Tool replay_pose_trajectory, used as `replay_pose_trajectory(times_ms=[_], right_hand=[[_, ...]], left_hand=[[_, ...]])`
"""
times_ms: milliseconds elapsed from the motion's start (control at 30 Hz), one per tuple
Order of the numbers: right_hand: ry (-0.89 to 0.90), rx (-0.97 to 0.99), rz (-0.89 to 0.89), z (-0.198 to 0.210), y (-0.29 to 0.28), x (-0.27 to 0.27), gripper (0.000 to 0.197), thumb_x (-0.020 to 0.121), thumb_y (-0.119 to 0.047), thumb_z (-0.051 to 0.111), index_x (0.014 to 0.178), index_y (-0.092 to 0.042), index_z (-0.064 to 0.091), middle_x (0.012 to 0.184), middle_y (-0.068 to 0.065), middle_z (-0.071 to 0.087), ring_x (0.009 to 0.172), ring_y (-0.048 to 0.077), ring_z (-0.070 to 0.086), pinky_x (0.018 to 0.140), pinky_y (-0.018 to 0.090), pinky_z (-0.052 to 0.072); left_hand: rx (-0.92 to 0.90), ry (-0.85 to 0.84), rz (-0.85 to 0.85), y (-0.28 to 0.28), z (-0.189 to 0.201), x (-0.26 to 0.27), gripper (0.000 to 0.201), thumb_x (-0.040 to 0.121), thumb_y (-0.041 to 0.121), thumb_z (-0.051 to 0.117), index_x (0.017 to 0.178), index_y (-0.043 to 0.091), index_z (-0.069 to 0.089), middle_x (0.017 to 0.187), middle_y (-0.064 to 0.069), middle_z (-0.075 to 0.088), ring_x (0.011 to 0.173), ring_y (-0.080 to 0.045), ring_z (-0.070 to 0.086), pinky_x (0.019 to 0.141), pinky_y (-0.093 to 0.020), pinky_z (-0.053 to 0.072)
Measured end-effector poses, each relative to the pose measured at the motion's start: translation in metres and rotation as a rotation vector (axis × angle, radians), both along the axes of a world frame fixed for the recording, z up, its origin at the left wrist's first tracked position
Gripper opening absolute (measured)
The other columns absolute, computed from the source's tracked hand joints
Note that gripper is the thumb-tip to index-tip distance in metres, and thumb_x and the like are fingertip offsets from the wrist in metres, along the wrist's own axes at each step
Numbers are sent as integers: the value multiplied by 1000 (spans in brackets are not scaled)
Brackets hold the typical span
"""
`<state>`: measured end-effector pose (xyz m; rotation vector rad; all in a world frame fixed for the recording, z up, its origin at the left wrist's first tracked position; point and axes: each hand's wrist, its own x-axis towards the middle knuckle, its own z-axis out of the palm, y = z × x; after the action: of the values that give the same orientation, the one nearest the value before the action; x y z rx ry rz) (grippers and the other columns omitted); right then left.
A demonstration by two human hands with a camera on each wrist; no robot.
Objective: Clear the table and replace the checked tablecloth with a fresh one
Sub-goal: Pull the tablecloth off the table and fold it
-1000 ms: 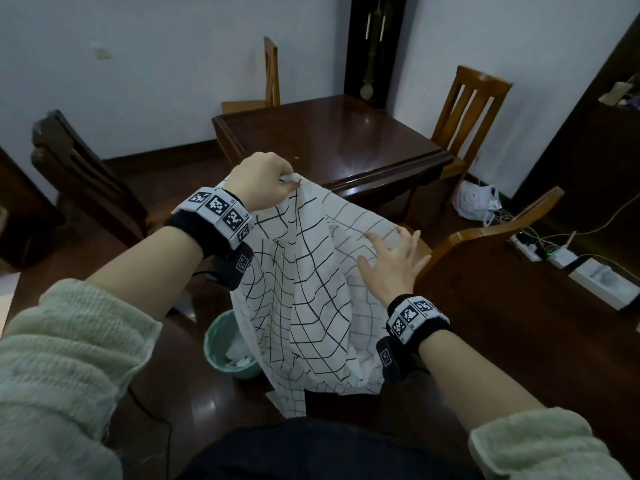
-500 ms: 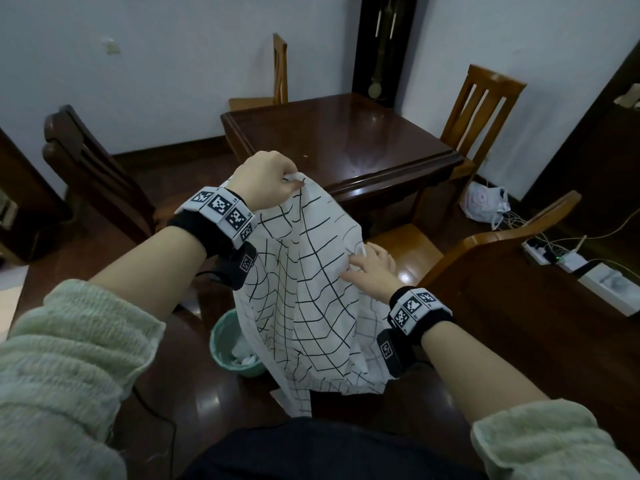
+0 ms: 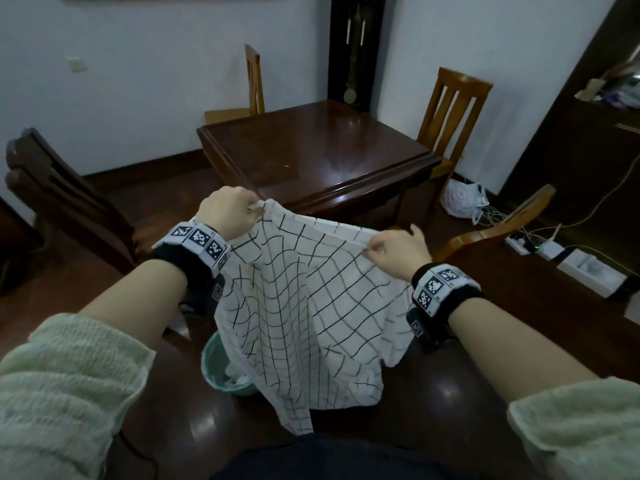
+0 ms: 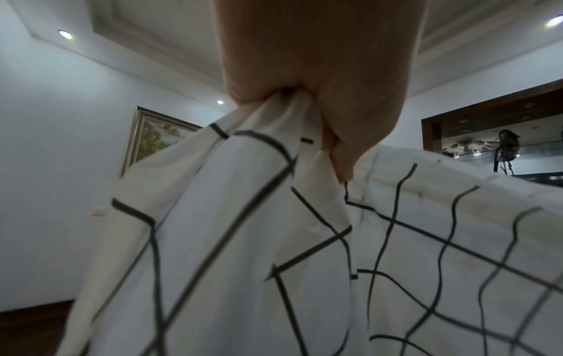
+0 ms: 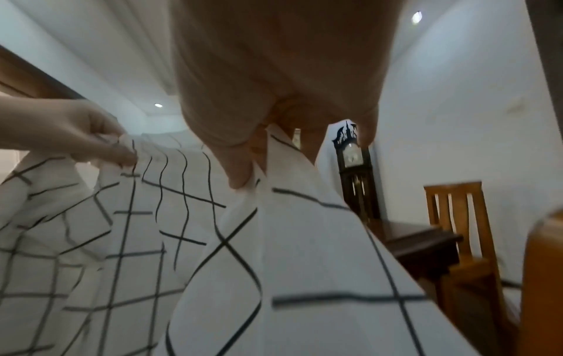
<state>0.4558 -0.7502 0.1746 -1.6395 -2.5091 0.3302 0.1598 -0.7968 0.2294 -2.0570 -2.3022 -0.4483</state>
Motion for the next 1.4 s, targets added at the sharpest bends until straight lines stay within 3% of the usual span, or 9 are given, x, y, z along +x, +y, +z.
replay_pose_trajectory(times_ms=[200,400,567,667,800,867,967,1133,1400], right_hand=[[8,208,-103,18,11,10,28,92,-45,47,86,-28,68,103,-11,64,119,14,50,115,57,9],[-79,56,-151,-15,2,14,41,89,-45,53,128,-32,56,144,-13,41,141,12,22,114,62,6],[-113,97,-167,-4,12,16,32,93,-43,49,115,-26,64,131,-8,54,139,13,31,118,53,5],[-194,115,-140,16,19,16,34,95,-49,42,89,-25,65,97,-4,64,112,19,56,117,51,10],[-210,402,-146,39,25,15,35,95,-46,42,79,-24,64,76,-4,61,94,22,61,114,46,15],[-141,499,-154,41,25,16,32,93,-41,45,80,-22,67,79,-2,63,96,24,59,112,46,19],[-243,271,-129,25,23,23,29,90,-43,46,91,-25,68,99,-1,63,110,22,52,111,48,21],[-303,90,-98,2,17,42,29,88,-37,52,63,-25,51,82,-7,55,105,18,51,113,50,18],[72,476,-216,52,26,64,19,86,-29,59,71,-18,64,75,2,65,79,26,60,83,37,41]], left_hand=[[87,-99,13,10,9,1,32,93,35,53,76,10,65,74,-10,64,74,-33,60,68,-40,51],[227,-86,9,6,28,-2,41,92,30,56,56,14,46,54,-4,46,59,-29,51,55,-32,36],[242,-60,63,-8,30,-18,45,92,29,57,52,19,39,53,-1,43,57,-26,46,56,-31,33],[196,-33,115,-13,26,-30,37,92,31,55,58,18,49,60,-4,51,65,-30,54,60,-34,41],[120,-3,204,-17,22,-40,35,92,36,52,64,16,56,67,-7,57,70,-33,57,63,-35,45],[115,-9,237,-18,21,-37,38,93,35,51,61,15,53,64,-6,54,66,-32,55,61,-34,43],[136,-35,275,-17,21,-34,40,92,33,51,56,15,48,61,-6,50,68,-34,55,64,-35,45],[124,-15,322,-17,15,-33,37,93,33,49,61,15,52,67,-9,53,70,-33,54,66,-37,45],[80,50,348,-9,18,-36,30,93,31,49,74,12,62,76,-12,60,75,-35,58,68,-38,47]])
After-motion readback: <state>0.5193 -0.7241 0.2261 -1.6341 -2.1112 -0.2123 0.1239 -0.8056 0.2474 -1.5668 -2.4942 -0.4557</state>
